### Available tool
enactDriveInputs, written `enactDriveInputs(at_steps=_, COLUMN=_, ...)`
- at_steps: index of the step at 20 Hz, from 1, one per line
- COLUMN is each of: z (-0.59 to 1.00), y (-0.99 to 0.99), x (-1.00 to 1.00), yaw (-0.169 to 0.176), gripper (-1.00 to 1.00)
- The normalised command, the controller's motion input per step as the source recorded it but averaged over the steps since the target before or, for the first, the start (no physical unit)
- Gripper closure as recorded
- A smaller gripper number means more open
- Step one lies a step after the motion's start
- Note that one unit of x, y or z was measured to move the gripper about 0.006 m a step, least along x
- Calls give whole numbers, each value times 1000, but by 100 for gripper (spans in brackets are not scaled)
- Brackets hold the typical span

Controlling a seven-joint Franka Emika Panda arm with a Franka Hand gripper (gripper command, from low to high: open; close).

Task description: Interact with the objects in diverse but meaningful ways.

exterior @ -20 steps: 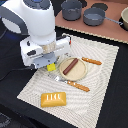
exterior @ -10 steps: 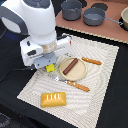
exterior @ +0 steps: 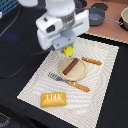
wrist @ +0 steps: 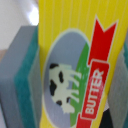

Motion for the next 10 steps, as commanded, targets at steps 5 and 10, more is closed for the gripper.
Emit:
enactDriveInputs(at_steps=5, z=441, y=413, x=998, yaw=0, gripper=100)
enactDriveInputs(at_steps=10, z=193, y=387, x=1000, yaw=0, gripper=100)
